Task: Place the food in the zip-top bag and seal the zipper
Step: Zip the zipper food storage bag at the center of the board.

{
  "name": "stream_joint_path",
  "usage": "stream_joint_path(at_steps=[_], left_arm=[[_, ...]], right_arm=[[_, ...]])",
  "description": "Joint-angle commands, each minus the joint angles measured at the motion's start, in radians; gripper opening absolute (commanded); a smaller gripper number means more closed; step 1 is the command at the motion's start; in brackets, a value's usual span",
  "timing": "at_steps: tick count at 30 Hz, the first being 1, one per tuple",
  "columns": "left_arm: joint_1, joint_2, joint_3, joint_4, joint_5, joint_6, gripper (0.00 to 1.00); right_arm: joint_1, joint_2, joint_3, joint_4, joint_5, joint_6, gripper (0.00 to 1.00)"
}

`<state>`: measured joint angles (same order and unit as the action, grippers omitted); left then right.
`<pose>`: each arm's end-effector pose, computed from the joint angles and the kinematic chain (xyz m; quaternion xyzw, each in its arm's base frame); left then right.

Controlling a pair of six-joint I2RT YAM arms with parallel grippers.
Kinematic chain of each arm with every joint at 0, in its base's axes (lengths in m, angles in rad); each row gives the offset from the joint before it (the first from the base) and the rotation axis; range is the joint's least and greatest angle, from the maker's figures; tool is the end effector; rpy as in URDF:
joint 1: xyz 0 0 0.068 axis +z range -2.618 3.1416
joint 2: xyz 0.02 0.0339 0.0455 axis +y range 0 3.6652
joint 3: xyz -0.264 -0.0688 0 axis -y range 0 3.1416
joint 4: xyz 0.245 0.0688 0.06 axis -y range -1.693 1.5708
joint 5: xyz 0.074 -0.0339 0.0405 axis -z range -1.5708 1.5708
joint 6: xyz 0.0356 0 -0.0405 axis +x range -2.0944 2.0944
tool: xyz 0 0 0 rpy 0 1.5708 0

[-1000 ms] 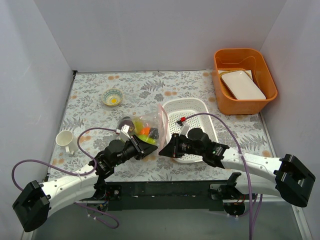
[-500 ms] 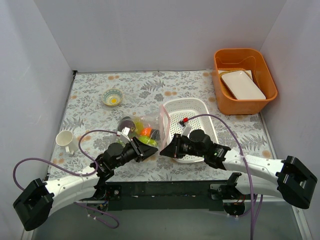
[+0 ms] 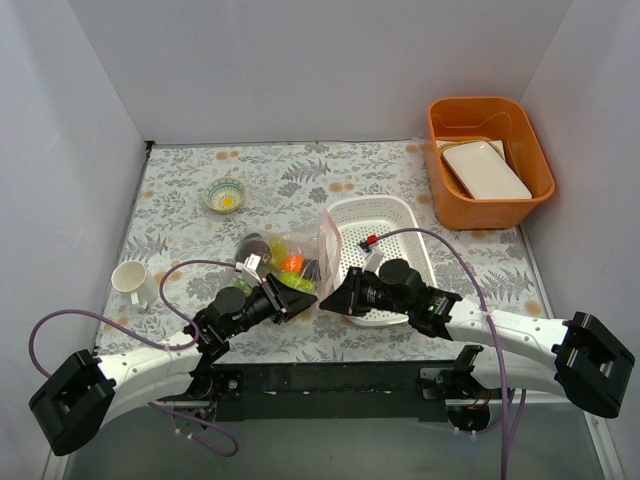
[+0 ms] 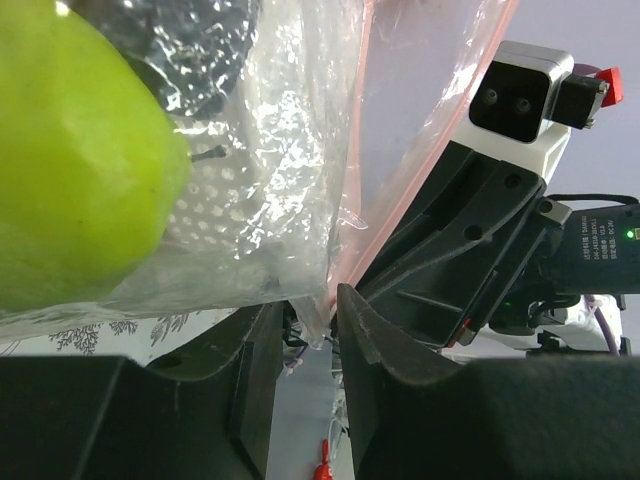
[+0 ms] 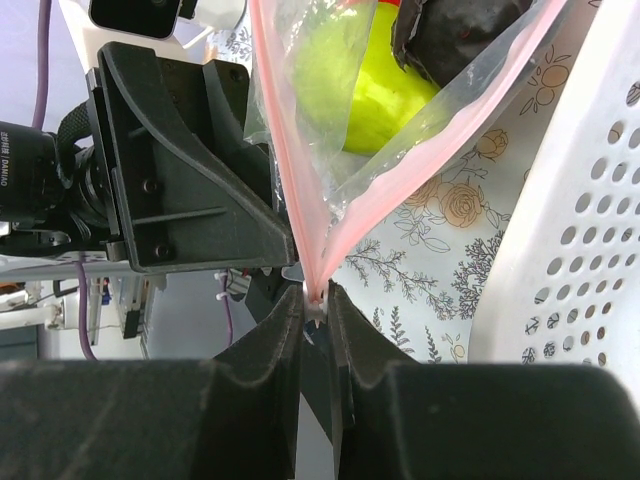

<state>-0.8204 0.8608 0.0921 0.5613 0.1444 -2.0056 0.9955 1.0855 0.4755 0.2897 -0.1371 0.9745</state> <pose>0.1140 -0.1298 0.1640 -0.3949 0.6678 -0.6295 0.0434 0.1242 0.2004 0.2214 -0.0486 0.8084 0.5173 0.2766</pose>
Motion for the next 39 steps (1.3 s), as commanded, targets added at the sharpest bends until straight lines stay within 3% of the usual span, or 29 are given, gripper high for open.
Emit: stream_joint_path(at_steps=[1, 10, 14, 25, 35, 39], left_arm=[[-0.003, 0.009, 0.001, 0.037, 0.015, -0.13, 0.28], [-0.014, -0.017, -0.029, 0.032, 0.015, -0.143, 0.39], [-0.02, 0.01, -0.031, 0.061, 0.017, -0.147, 0.38], [-0.025, 0.061, -0.003, 0.104, 0.011, -0.137, 0.26], [-0.025, 0.081, 0.0, 0.132, -0.009, -0.147, 0.2], [-0.025, 0.076, 0.014, 0.108, -0.017, -0.144, 0.0]], right_arm=[[0.003, -0.007, 0.0, 0.06, 0.013, 0.015, 0.11], [0.003, -0.013, 0.0, 0.058, 0.031, 0.023, 0.11], [0.003, -0.009, 0.014, 0.043, 0.031, 0.017, 0.11], [0.003, -0.007, 0.017, 0.034, 0.027, 0.021, 0.1], [0.005, -0.007, 0.017, 0.019, 0.014, 0.021, 0.09], [0.005, -0.01, 0.012, 0.009, 0.016, 0.024, 0.09]])
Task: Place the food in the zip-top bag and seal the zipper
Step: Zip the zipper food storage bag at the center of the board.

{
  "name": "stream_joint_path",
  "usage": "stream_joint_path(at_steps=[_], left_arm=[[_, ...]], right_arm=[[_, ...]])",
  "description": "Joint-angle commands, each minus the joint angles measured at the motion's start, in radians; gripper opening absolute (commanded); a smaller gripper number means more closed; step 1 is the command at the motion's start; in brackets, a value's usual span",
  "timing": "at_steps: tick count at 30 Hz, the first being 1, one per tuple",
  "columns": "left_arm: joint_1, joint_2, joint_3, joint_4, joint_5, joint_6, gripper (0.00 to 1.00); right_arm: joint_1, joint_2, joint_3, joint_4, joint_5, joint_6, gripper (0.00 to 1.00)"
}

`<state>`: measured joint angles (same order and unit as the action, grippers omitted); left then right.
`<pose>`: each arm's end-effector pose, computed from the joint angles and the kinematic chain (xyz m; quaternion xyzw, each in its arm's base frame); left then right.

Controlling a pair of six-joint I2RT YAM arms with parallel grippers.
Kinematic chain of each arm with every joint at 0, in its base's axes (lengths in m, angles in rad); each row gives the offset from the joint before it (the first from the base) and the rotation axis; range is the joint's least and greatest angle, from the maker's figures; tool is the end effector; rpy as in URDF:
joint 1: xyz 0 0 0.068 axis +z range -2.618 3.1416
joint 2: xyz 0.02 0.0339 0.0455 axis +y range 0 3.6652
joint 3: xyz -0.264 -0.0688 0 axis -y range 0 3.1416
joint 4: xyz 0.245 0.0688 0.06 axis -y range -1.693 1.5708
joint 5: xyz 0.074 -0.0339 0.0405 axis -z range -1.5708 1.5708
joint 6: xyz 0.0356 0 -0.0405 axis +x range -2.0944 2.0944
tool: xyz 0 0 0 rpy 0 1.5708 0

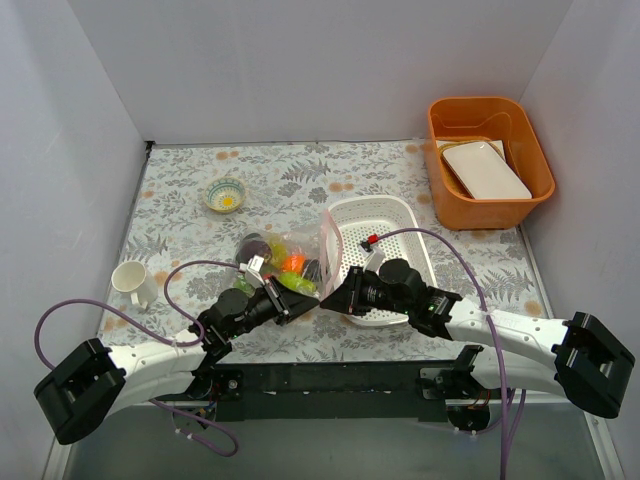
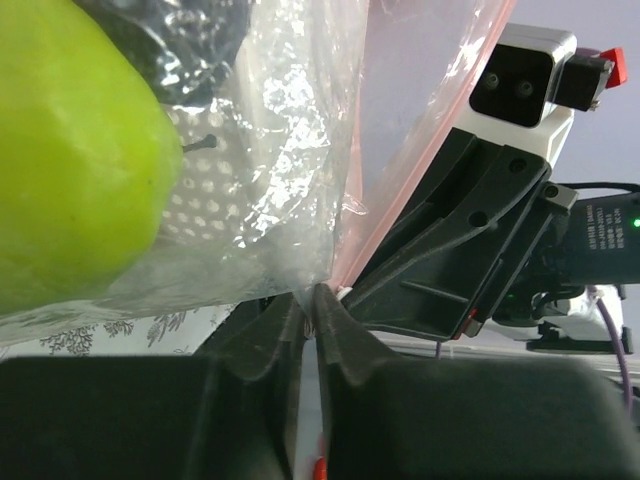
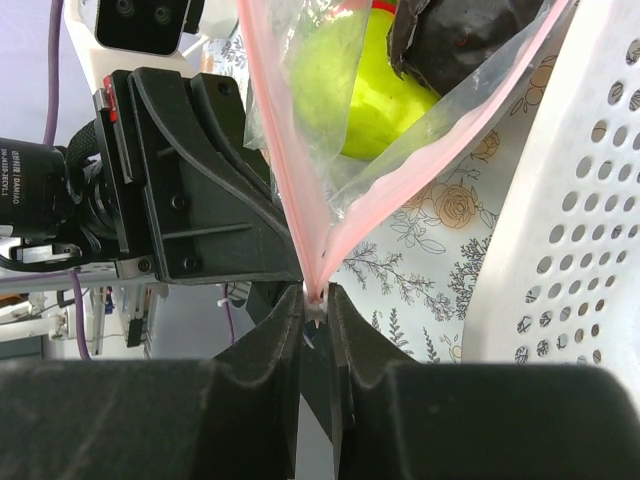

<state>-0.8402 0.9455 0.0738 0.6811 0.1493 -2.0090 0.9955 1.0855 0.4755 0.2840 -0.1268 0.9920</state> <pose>0.1137 -0.1348 0.1579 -0.3847 0.6676 -0.6364 0.0356 0.1244 0.2001 0.2208 -0.0384 0.8108 0.5157 0.2743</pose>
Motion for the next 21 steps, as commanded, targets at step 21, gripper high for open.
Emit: stream_joint_path(at_steps=[21], left_arm=[[-0.004, -0.083, 0.0, -0.149, 0.041, -0.134, 0.0]], right_arm=[[0.005, -0.015, 0.058, -0.013, 0.167, -0.012, 0.1]])
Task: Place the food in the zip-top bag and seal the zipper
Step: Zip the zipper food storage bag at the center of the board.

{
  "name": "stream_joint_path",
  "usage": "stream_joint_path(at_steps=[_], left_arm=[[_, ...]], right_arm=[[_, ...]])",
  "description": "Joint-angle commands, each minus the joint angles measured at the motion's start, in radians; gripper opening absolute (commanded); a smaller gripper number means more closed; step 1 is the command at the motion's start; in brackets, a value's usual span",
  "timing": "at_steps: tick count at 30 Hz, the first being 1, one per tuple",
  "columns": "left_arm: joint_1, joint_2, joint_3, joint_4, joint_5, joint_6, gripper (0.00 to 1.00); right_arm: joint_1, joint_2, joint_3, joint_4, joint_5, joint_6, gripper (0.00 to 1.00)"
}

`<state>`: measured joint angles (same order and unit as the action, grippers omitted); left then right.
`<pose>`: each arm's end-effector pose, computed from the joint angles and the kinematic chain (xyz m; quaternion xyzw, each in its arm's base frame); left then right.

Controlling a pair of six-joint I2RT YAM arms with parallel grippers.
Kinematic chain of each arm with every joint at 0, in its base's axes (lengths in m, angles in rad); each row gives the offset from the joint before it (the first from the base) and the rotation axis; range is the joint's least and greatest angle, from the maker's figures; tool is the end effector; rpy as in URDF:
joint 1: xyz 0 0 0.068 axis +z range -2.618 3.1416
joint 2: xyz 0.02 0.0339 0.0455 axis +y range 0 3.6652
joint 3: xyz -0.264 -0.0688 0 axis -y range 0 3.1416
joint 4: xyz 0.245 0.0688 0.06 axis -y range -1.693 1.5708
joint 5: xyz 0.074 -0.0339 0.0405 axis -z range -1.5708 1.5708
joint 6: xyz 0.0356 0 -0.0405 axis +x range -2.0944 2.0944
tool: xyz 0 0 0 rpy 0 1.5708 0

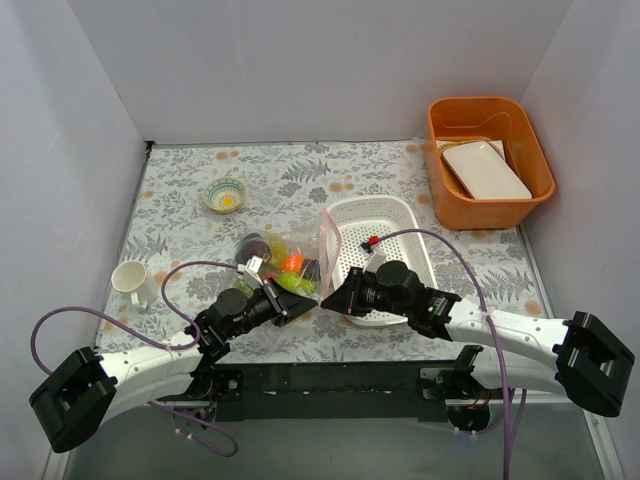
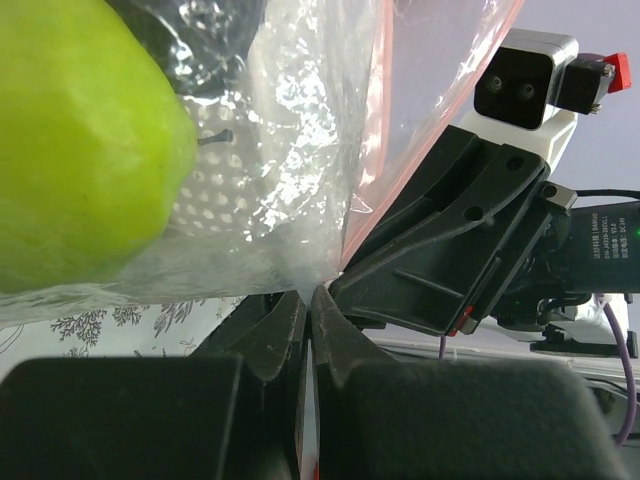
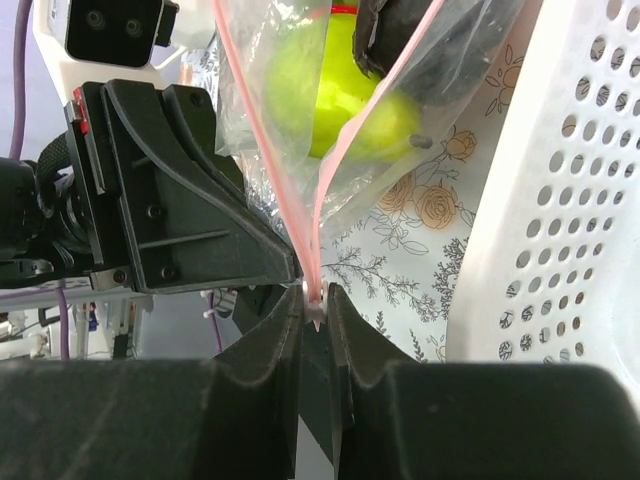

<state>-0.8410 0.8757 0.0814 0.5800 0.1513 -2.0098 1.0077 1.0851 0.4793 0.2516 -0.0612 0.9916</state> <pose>0.1107 -0.1319 0.1603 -0.3888 0.6738 -0.6276 0.0324 0.1236 0.1999 0.2188 -0.0241 0.8201 0.4941 0.2877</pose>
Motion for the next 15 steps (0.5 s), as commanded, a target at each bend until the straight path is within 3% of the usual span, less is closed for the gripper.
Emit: stream_joint_path(at_steps=[1, 15], left_arm=[[-0.004, -0.012, -0.005, -0.052, 0.04, -0.132, 0.0], [-0.004, -0.021, -0.009, -0.094, 0.064, -0.113, 0.0]], right_arm=[[-0.008, -0.016, 0.055, 0.023, 0.106, -0.013, 0.1], [-0.008, -0.008, 0.081, 0.029, 0.135, -0.031, 0.1]])
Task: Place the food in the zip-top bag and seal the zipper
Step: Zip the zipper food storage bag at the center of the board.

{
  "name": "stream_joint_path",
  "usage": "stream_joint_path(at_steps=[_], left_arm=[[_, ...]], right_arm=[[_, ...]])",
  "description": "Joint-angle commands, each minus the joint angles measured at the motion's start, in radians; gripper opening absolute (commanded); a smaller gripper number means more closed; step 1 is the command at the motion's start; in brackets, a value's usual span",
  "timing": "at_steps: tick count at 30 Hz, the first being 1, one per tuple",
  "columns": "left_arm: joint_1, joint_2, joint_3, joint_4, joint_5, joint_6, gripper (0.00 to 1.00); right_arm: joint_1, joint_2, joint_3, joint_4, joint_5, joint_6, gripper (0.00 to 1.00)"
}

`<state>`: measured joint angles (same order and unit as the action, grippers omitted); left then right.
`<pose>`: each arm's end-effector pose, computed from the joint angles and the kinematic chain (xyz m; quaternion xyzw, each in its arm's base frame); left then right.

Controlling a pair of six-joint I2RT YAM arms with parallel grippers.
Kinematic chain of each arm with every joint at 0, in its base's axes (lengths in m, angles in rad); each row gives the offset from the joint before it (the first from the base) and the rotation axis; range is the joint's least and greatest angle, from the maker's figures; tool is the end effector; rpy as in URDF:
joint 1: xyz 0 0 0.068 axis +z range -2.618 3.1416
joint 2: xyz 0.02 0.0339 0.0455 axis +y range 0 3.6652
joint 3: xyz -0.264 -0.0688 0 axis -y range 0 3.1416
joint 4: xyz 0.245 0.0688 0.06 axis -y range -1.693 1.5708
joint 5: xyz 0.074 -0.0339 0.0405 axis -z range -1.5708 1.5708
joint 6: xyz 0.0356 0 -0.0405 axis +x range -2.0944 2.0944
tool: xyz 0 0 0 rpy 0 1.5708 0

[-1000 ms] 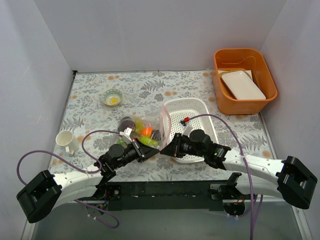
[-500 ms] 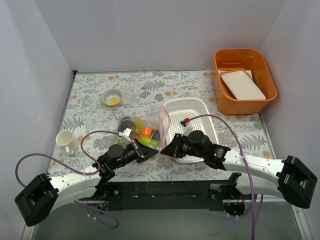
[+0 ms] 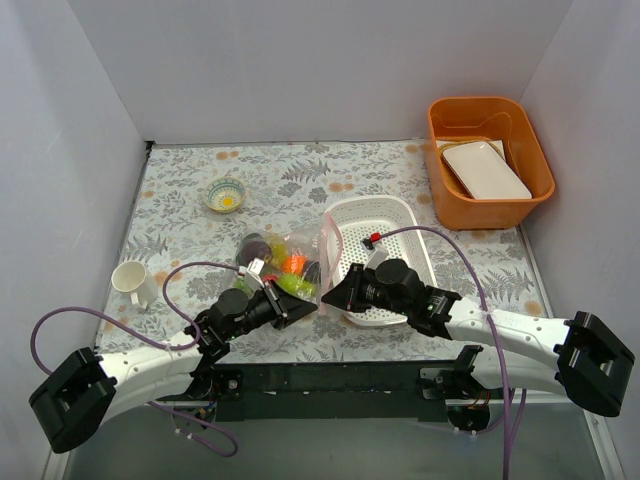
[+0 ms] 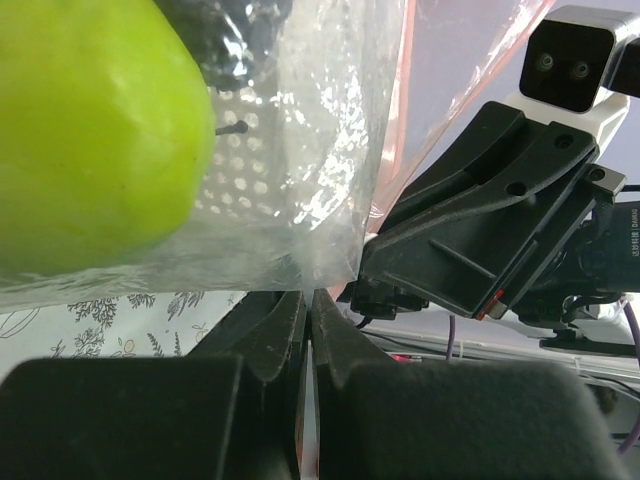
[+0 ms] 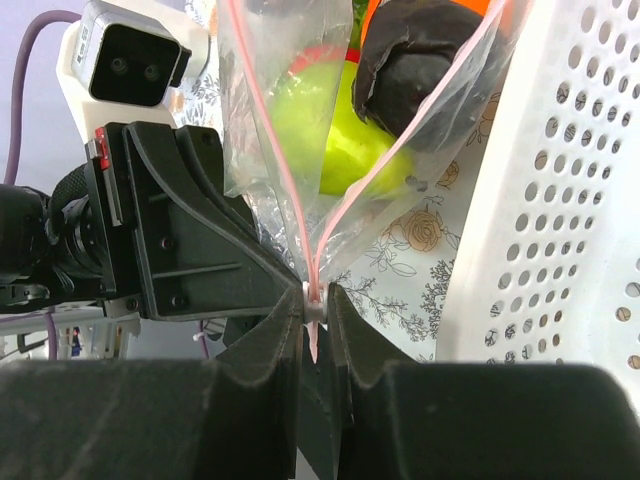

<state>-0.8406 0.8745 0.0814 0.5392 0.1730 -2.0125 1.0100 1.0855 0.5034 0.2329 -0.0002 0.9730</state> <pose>0.1094 -0.1314 0.1562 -0.3917 0.6858 -0.6131 0.0200 0.1263 0.2011 0.2249 -0.0152 0.8190 0.4800 0.3139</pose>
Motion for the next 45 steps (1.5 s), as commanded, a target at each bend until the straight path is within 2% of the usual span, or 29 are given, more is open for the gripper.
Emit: stream_joint_path(at_steps=[1, 25, 45], left_arm=[[-0.005, -0.023, -0.012, -0.053, 0.04, -0.112, 0.0], [-0.005, -0.138, -0.014, -0.174, 0.025, -0.083, 0.0], [-0.003, -0.203, -0.012, -0.239, 0.002, -0.078, 0.0]], right_arm=[[-0.01, -0.007, 0.06, 0.049, 0.074, -0.013, 0.1], [-0.027, -0.021, 0.129, -0.095, 0.15, -0.062, 0.1], [-0.139, -0.007, 0.17, -0.129, 0.086, -0.109, 0.1]])
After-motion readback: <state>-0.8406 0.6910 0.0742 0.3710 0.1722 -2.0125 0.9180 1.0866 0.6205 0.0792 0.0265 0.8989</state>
